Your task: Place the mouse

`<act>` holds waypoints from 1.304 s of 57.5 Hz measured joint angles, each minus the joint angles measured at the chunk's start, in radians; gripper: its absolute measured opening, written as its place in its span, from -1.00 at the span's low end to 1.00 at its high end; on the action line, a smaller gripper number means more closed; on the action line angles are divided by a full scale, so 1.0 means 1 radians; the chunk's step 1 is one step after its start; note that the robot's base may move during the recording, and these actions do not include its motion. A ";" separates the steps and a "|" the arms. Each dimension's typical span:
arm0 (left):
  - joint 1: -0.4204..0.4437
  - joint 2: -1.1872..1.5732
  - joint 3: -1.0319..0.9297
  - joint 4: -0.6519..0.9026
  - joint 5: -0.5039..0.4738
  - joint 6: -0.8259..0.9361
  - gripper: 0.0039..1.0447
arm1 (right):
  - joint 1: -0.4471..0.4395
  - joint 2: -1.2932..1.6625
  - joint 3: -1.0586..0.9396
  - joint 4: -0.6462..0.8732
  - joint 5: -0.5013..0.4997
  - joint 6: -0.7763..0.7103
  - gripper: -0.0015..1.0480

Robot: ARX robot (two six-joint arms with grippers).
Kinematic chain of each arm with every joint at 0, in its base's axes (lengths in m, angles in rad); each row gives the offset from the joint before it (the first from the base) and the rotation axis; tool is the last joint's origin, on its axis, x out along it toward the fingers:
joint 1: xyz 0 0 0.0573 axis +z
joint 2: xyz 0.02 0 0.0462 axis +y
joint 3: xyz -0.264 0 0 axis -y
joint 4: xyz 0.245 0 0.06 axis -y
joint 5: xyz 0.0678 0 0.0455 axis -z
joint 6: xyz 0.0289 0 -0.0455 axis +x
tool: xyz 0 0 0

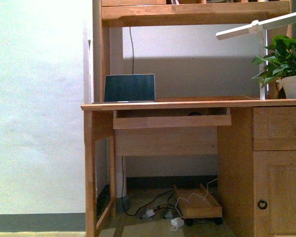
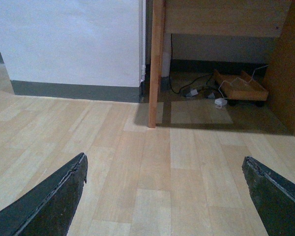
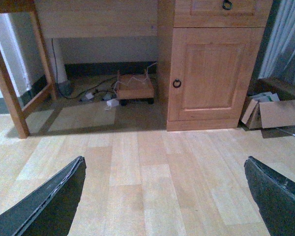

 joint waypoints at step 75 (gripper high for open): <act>0.000 0.000 0.000 0.000 0.000 0.000 0.86 | 0.000 0.000 0.000 0.000 0.000 0.000 0.86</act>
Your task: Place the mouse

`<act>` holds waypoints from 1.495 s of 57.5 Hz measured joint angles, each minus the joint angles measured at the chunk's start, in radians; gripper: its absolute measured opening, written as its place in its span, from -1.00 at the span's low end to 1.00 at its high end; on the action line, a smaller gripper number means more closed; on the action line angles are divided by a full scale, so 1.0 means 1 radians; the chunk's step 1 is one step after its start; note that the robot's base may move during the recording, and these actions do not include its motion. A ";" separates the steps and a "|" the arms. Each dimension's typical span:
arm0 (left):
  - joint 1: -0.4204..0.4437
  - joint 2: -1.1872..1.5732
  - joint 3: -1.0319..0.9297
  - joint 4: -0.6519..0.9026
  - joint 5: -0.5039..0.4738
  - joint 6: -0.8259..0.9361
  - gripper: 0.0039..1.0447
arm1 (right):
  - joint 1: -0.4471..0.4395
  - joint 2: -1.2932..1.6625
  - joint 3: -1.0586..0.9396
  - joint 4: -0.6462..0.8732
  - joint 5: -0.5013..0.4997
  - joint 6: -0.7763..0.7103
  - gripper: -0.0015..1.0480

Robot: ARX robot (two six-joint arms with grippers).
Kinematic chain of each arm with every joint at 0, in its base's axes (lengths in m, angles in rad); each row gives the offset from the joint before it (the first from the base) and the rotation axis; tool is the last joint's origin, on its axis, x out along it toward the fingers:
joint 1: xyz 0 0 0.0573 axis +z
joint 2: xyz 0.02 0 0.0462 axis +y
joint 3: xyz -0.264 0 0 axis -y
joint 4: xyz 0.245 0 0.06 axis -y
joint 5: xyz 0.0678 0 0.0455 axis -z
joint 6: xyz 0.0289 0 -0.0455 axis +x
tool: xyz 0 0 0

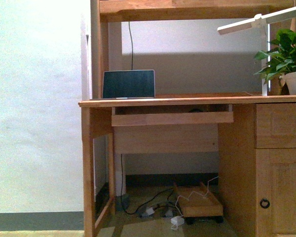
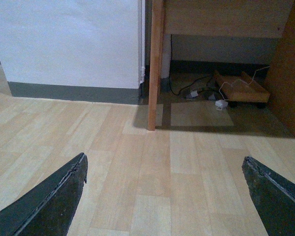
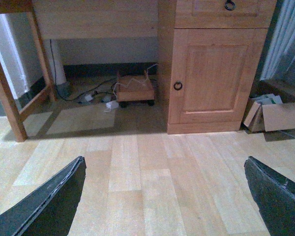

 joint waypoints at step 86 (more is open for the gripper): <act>0.000 0.000 0.000 0.000 0.001 0.000 0.86 | 0.000 0.000 0.000 0.000 -0.003 0.000 0.86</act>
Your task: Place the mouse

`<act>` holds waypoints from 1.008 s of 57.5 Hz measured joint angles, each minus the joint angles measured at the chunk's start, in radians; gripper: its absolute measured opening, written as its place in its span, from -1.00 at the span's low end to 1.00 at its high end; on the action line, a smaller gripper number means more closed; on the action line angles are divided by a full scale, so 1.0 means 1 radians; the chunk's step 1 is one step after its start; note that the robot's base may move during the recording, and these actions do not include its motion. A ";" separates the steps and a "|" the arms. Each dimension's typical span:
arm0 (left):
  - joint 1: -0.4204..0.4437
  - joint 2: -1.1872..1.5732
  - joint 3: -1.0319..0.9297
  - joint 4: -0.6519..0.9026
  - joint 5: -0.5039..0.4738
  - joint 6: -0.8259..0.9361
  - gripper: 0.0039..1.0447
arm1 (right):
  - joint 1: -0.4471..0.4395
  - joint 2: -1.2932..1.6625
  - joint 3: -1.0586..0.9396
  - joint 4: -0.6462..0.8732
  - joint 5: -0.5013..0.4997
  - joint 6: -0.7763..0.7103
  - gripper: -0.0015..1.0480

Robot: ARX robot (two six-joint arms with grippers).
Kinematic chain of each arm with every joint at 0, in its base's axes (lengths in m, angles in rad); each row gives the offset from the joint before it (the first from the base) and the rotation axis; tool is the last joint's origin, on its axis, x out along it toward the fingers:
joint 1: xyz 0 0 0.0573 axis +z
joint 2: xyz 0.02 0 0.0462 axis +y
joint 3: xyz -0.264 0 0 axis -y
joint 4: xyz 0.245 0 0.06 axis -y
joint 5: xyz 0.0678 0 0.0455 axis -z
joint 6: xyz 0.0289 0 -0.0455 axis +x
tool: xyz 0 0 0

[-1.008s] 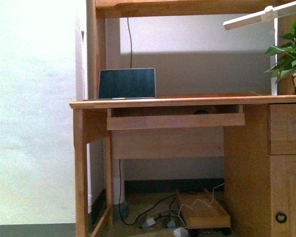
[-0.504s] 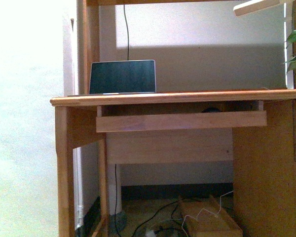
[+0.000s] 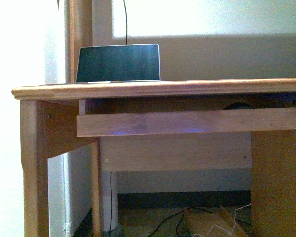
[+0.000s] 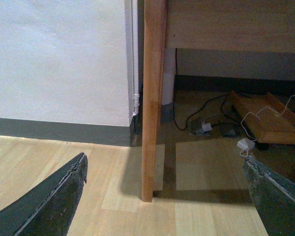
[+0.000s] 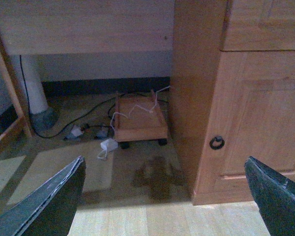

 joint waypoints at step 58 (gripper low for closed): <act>0.029 0.030 0.008 -0.011 0.105 -0.041 0.86 | 0.000 0.000 0.000 0.000 0.003 0.000 0.86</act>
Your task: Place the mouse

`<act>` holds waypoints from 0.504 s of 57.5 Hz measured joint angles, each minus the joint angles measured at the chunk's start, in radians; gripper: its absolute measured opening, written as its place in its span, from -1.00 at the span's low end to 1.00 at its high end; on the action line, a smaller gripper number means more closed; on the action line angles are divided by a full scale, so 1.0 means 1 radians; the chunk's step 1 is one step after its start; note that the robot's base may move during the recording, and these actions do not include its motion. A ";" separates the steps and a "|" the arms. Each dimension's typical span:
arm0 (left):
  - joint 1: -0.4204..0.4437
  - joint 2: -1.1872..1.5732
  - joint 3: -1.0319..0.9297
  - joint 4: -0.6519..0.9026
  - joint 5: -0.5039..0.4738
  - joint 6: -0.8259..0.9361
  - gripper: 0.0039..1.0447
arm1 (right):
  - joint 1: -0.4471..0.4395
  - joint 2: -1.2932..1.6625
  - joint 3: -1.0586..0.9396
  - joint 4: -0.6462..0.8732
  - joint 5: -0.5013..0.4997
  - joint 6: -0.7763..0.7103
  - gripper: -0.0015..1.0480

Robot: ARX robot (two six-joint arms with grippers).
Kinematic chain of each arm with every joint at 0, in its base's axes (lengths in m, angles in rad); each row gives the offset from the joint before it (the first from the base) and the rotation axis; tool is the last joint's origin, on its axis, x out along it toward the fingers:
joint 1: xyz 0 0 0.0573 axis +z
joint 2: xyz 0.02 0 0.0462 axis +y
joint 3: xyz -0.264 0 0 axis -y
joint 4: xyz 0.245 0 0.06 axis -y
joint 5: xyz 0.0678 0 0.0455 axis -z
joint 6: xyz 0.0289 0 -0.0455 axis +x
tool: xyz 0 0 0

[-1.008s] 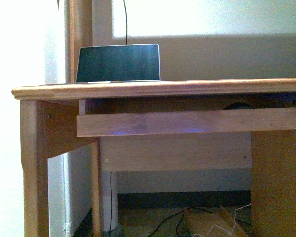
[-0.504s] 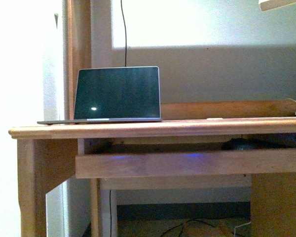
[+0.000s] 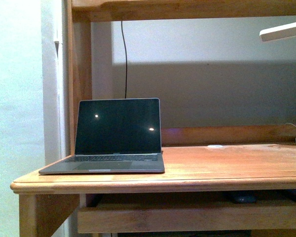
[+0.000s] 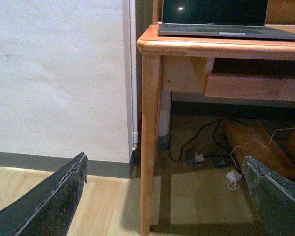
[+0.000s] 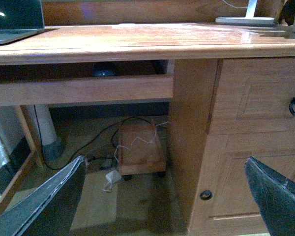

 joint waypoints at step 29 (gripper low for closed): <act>-0.045 1.228 0.213 0.916 0.261 0.658 0.86 | 0.000 0.000 0.000 0.000 -0.001 0.000 0.86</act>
